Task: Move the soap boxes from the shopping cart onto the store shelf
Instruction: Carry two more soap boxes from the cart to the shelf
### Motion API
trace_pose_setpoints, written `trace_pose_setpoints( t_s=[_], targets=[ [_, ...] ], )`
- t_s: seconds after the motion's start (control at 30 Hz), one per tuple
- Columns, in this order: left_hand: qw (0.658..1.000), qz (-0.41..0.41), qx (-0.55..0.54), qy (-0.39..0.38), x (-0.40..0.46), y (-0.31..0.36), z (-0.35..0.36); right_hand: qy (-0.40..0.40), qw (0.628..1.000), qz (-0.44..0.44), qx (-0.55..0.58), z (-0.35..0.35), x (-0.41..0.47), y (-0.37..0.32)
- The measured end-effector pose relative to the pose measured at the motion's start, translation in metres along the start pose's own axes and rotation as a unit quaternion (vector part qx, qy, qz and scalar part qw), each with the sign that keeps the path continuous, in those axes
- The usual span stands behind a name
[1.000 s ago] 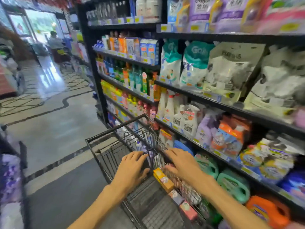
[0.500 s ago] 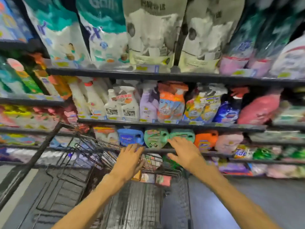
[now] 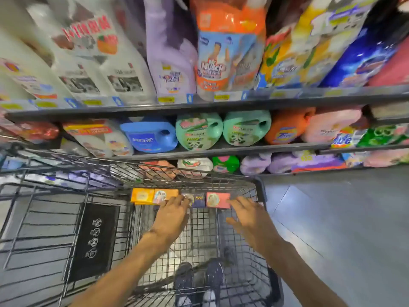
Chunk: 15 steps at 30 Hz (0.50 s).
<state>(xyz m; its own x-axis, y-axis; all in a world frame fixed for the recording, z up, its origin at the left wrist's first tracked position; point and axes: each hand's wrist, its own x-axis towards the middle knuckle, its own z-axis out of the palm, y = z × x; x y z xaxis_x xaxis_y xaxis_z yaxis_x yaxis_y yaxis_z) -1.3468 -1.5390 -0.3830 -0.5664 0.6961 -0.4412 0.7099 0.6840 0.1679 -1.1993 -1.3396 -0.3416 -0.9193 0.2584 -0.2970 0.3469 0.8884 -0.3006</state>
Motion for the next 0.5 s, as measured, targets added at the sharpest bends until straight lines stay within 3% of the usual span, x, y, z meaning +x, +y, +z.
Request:
trace_pose_setpoints(
  t_s=[0.23, 0.5],
  targets=[
    [0.999, -0.007, 0.032, -0.026, 0.087, -0.022, 0.099, -0.072, 0.997, 0.016, -0.019, 0.099, 0.063, 0.029],
    [0.990, -0.017, 0.136, -0.023, 0.133, -0.028, 0.152, -0.040, 0.999, 0.029, -0.023, 0.167, 0.080, 0.056]
  ],
)
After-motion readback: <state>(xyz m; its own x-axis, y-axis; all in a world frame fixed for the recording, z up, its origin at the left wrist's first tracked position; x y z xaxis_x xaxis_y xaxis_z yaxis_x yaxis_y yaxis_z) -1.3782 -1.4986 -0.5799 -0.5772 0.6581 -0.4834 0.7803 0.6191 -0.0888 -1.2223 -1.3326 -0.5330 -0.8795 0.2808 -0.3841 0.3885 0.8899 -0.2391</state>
